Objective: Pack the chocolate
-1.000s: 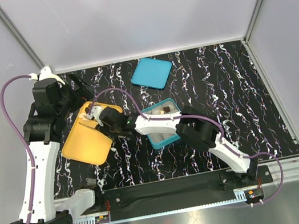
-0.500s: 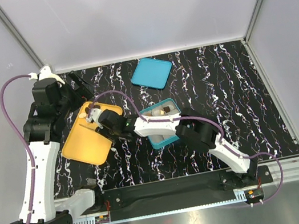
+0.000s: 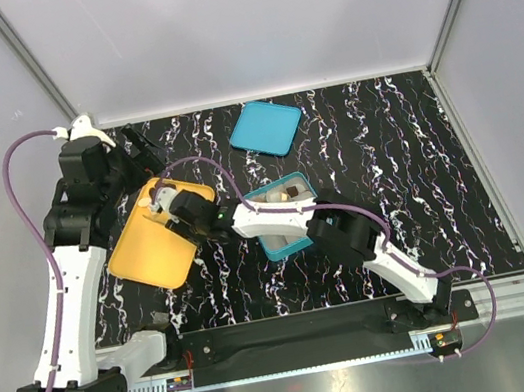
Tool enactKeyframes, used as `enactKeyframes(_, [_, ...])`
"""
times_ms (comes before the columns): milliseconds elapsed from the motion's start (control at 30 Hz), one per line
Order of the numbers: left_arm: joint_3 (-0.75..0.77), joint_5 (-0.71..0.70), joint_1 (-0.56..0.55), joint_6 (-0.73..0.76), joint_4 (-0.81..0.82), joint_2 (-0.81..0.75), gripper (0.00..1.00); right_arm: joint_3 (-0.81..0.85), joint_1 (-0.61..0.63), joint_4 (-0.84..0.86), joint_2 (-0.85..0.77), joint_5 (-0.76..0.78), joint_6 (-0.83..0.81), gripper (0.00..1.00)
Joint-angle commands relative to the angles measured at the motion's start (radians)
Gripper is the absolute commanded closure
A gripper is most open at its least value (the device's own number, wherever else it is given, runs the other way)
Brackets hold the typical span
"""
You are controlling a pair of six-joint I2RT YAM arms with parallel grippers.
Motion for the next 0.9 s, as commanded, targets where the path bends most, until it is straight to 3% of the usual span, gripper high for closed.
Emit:
enactKeyframes(0, [-0.005, 0.022, 0.005, 0.001, 0.055, -0.003, 0.01, 0.110, 0.007, -0.049, 0.036, 0.047, 0.001, 0.50])
enactKeyframes(233, [-0.003, 0.022, 0.007, 0.005, 0.060, 0.004, 0.01, 0.167, 0.007, -0.064, 0.073, 0.045, 0.004, 0.52])
enactKeyframes(400, [-0.006, 0.023, 0.007, 0.008, 0.064, 0.010, 0.01, 0.095, 0.007, -0.049, 0.023, 0.038, 0.019, 0.61])
enactKeyframes(500, [-0.015, 0.050, 0.007, 0.016, 0.074, 0.005, 0.01, 0.006, 0.010, -0.009, -0.080, -0.002, 0.047, 0.67])
enactKeyframes(600, [-0.031, 0.066, 0.007, 0.021, 0.084, -0.007, 0.01, -0.172, 0.015, 0.034, -0.215, -0.022, 0.093, 0.68])
enactKeyframes(867, [-0.115, 0.091, 0.007, 0.027, 0.127, -0.048, 0.01, -0.413, 0.013, 0.057, -0.563, -0.028, 0.191, 0.72])
